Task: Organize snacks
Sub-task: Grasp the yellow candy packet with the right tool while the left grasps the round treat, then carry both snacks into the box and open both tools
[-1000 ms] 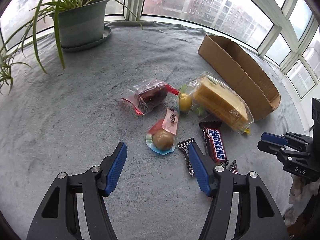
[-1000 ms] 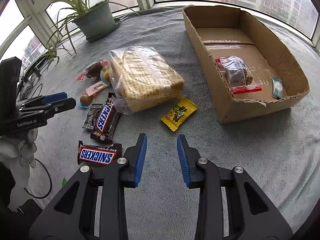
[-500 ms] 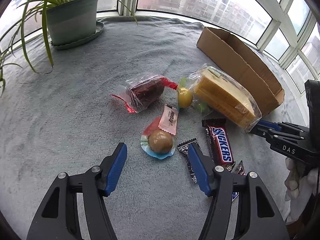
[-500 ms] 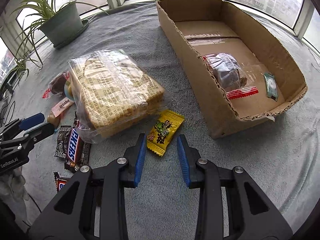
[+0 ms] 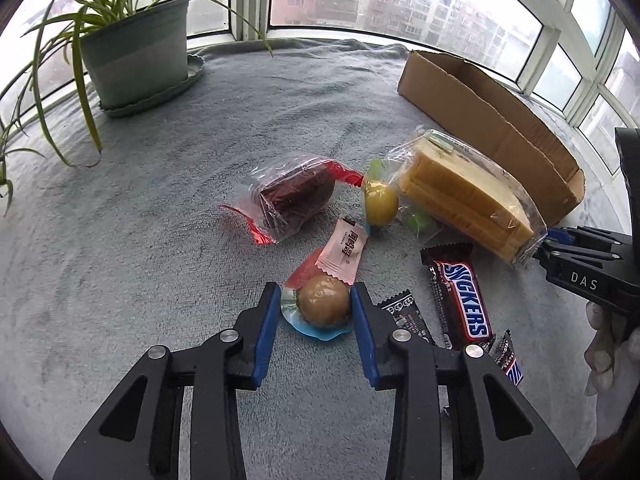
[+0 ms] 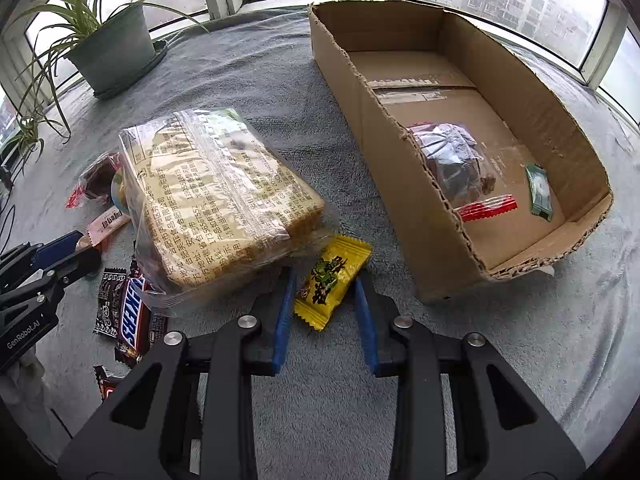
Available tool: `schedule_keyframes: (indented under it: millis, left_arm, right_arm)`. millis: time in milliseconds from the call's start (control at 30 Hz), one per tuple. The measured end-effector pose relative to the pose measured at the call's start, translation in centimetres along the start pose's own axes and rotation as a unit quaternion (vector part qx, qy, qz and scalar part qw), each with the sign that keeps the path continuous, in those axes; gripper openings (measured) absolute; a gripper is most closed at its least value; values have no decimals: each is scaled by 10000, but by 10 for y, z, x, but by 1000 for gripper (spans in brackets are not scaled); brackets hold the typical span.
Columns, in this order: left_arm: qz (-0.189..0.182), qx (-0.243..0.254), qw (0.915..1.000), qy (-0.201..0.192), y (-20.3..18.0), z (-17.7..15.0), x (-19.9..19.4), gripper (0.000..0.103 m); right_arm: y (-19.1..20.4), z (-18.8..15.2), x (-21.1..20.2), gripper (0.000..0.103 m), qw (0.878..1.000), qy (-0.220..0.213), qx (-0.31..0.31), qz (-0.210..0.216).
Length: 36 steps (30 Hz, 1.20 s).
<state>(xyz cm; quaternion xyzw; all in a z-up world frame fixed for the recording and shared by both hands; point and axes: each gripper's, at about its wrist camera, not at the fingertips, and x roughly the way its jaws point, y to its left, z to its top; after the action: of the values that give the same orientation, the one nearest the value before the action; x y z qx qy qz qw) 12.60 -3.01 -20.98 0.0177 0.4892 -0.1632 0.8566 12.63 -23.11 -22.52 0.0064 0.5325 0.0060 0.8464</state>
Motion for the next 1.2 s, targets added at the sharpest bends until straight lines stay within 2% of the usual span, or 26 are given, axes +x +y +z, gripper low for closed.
schedule_keyframes:
  millis: [133,367,467,900,933,1000,1067,1200]
  left_arm:
    - [-38,-57,10000,-24,4,-2,-2,34]
    - [-86,-155,9998,-43,10,-7,-10,32]
    - [-140,-194,9997,-102,10,-8,-16,24]
    - [-116,-109,9997,-186,8,-14,-16,24]
    - [-109,-112,9997,-172,9,-14,-16,28]
    - [-123,-180,9996,-176,11,-15,-15,28]
    - [-145,-146,9996,-218,10,-15,-16,24]
    - [-109,-115,9996,-222,8,-17,-17,23]
  right_arm:
    - [-10,-1,-2,12,9999,27,29,100]
    - [-20,-5,-5,12,9994,66,59,346]
    - [-24,-8,-8,12,9987,62,138,481]
    - [-26,-15,-15,12,9989,-6,76,455]
    - [-26,-15,-16,12,9989,-17,73,458]
    - [-26,-16,-19,12,9988,-51,62,477]
    - [-25,-16,-23,12,9988,-97,46,487]
    - [-24,-13,-30,12,9986,-178,41,498]
